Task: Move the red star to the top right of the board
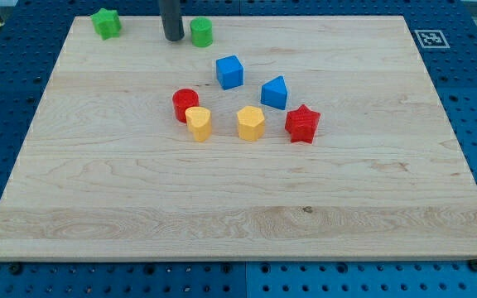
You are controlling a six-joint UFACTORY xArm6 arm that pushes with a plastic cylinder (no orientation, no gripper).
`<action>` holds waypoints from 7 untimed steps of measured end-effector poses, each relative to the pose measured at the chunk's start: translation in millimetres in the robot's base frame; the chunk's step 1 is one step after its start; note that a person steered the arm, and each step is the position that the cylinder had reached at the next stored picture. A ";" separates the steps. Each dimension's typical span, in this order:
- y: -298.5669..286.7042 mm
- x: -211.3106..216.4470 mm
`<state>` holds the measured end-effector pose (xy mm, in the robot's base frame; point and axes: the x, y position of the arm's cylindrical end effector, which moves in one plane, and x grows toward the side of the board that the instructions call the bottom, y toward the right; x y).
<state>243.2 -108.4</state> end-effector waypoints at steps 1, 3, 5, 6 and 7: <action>20.7 0.0; 63.8 1.7; 17.1 57.7; 13.0 90.0; 26.2 137.1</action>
<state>380.4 -82.3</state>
